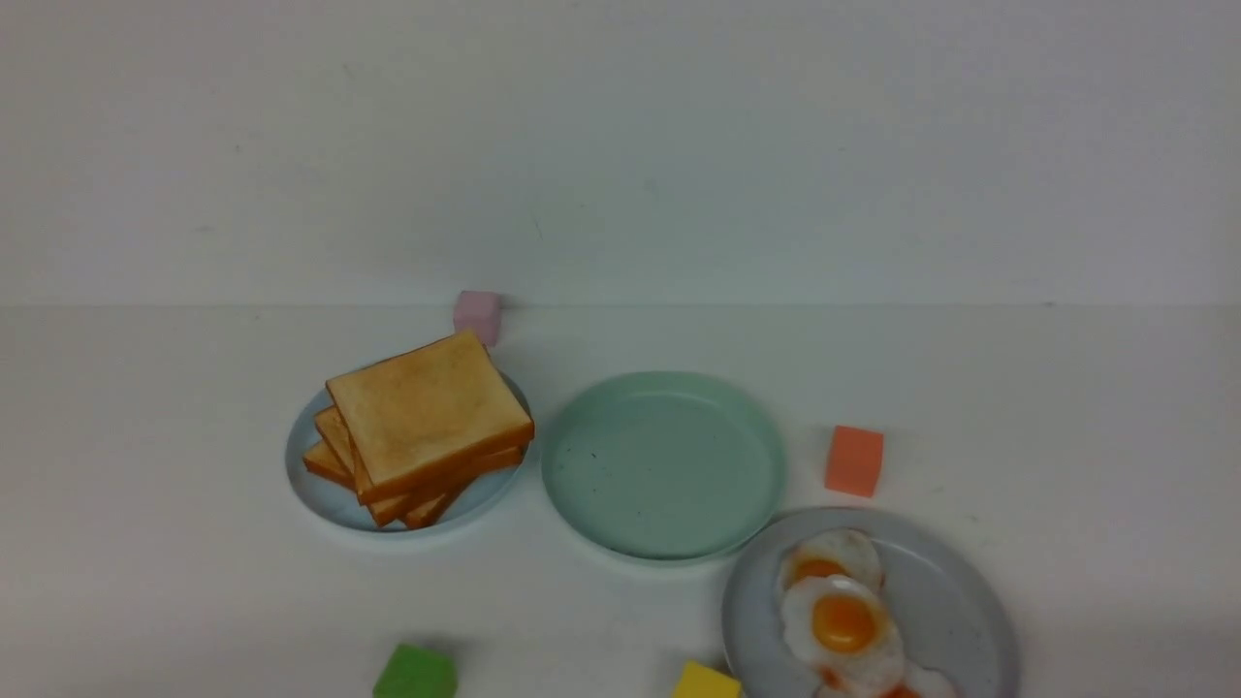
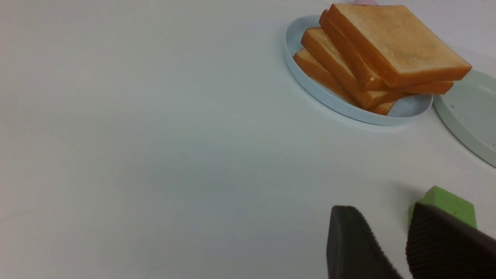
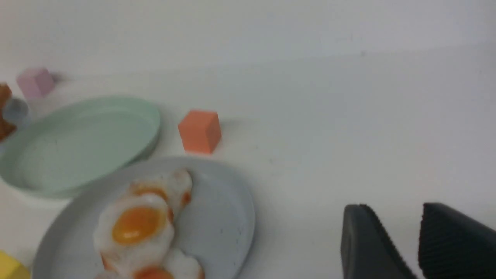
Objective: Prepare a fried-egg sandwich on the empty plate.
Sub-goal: Use the left arm to grab a slice of bread
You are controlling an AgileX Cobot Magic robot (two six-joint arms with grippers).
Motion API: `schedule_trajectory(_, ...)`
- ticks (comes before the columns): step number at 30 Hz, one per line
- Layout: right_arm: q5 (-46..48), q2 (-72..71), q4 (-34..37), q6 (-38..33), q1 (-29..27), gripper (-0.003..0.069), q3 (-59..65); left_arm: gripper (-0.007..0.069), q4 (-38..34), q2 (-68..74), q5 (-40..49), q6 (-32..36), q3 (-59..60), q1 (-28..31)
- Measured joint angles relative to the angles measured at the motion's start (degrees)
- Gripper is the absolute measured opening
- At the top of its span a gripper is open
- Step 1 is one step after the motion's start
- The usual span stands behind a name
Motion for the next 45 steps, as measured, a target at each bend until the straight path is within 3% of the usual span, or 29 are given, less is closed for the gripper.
schedule_trajectory(4,-1.12,0.0,0.0,0.0,0.0,0.0241,0.0,0.0237,0.27,0.0,-0.23,0.0,0.0,0.0)
schedule_trajectory(9,-3.01,0.0,-0.72,0.51,0.0,0.0241,0.0,0.0237,-0.1,0.0,-6.59,-0.23,0.08,0.0)
schedule_trajectory(11,-4.26,0.0,-0.34,1.91,0.0,0.0241,0.0,0.0237,-0.9,0.0,-8.93,-0.23,0.08,0.0)
schedule_trajectory(16,-14.7,0.0,5.43,13.42,0.0,0.0241,0.0,0.0237,-8.58,0.0,-20.0,-2.84,0.13,0.0)
schedule_trajectory(21,-22.37,0.0,5.81,16.17,0.0,0.0241,-0.25,0.0237,-11.22,0.0,-32.23,-4.54,0.18,0.0)
schedule_trajectory(24,-22.21,0.0,5.81,16.56,0.0,0.0241,-2.96,0.0237,-11.48,0.0,-34.6,-5.07,-1.23,0.0)
schedule_trajectory(33,-8.71,9.44,5.39,16.25,0.0,0.0241,-25.69,0.0237,-11.5,6.99,-24.07,-5.08,-22.21,0.0)
schedule_trajectory(38,5.91,21.13,2.85,13.58,0.0,0.0241,-39.94,0.0237,-11.75,20.95,-5.38,-5.08,-38.0,0.0)
schedule_trajectory(41,11.25,26.24,1.17,12.41,0.0,0.0241,-42.27,0.0237,-10.88,28.35,3.69,-4.96,-42.82,0.0)
schedule_trajectory(45,15.67,30.52,2.4,12.22,0.0,0.0241,-41.45,0.0237,-9.59,35.48,7.07,-5.08,-43.57,0.0)
